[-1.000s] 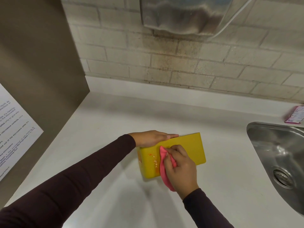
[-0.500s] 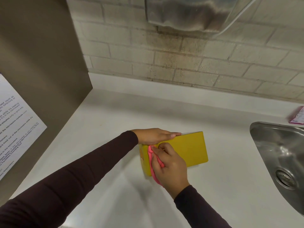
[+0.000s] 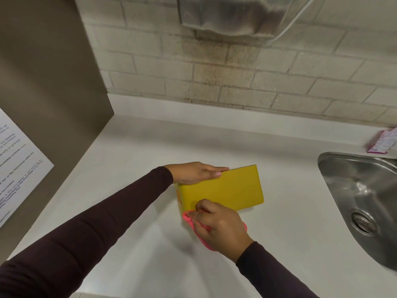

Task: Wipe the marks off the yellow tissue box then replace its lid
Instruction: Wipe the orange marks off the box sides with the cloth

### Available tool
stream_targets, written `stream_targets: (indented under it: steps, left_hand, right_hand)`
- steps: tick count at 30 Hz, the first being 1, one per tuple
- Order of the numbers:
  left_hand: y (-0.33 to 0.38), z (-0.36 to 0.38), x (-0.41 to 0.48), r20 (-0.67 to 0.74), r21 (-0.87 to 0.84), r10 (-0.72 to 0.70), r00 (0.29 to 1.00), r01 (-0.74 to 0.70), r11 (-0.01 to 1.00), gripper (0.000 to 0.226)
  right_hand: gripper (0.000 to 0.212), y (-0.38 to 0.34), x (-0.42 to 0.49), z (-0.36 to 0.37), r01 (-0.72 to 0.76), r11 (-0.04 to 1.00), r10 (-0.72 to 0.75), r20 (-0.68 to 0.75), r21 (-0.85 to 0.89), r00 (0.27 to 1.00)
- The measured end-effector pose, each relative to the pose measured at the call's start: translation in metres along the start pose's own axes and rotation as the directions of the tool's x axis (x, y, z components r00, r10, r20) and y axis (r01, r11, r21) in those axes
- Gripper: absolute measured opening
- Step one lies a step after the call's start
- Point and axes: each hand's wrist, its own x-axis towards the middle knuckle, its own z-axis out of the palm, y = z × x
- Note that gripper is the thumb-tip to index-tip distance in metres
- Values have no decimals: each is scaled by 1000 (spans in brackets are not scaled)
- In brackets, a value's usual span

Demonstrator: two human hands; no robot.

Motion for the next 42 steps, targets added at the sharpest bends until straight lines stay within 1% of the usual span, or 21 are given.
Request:
stream_targets:
  steps: [3,5,7,8,9,10,11,12,14,16,18,21,22,26,28,30,32,34,37,39,42]
  left_hand:
    - [1,0,-1,-22,25,0,1000,1,1000,44]
    - [2,1,-2,-35,40,-9,999,10,999,44]
    - [2,1,-2,-40,47,-8,999,10,999,44]
    - [2,2,-2,-43,50,-6,999,8,999,43]
    - [2,3,-2,-48,54,-4,999,7,999,43]
    - [1,3,-2,-59,56,-3,998,6,998,42]
    - [1,4,-2,-74,55,-1,997,5,998,42]
    - [0,4,-3,-95,46,-2,996,6,999,42]
    - [0,4,-4,-116,19,-8,993,10,1000,42]
    - [-2,3,-6,-128,-16,-15,992,13,1000,43]
    - [-2,2,-7,-134,-23,-13,991,10,1000,43]
    - [0,2,-8,-129,-8,-17,992,16,1000,46]
    - [0,3,-7,-126,-6,-18,992,18,1000,47]
    - [1,5,-8,-129,-2,-21,991,20,1000,47]
    - [3,5,-8,-128,-7,-22,992,21,1000,39]
    - [4,5,-8,-129,-7,-25,991,24,1000,34]
    - [4,6,-8,-134,-2,-30,991,30,1000,33]
    - [4,6,-8,-143,5,-35,989,36,999,36]
    - [3,6,-8,-142,13,-31,989,34,999,42]
    - [5,7,-9,-140,3,-29,990,29,1000,43]
    - [8,7,-10,-146,-9,-35,989,35,999,43]
  right_hand:
    - [27,1,-14,-5,64,998,-60,173,-19,983]
    - [28,1,-27,-11,61,998,-58,247,-7,967]
    - [23,2,-39,-22,-67,995,52,177,78,983]
    - [19,4,-43,-29,-185,964,163,125,192,979]
    - [16,8,-47,-38,-304,889,290,91,343,953]
    - [17,13,-51,-46,-393,782,407,83,484,910]
    - [20,16,-54,-54,-447,677,494,88,585,865]
    - [23,20,-56,-59,-475,613,552,88,632,829]
    - [24,24,-62,-69,-500,558,624,63,662,779]
    - [23,26,-68,-73,-516,547,656,46,659,754]
    - [21,27,-73,-78,-523,567,667,17,636,745]
    - [22,27,-74,-86,-477,683,614,-80,553,786]
    - [23,27,-75,-89,-460,698,601,-99,549,793]
    - [23,29,-76,-101,-475,632,639,-64,612,767]
    - [21,34,-76,-105,-467,581,658,-47,667,752]
    - [18,38,-75,-109,-424,508,652,-14,750,758]
    - [16,47,-77,-107,-423,480,626,38,769,779]
    - [18,62,-81,-97,-531,543,629,104,651,771]
    - [26,91,-100,-73,-692,678,657,219,248,722]
    - [22,102,-112,-60,-730,683,698,270,26,663]
    - [22,105,-114,-52,-753,646,762,147,-121,630]
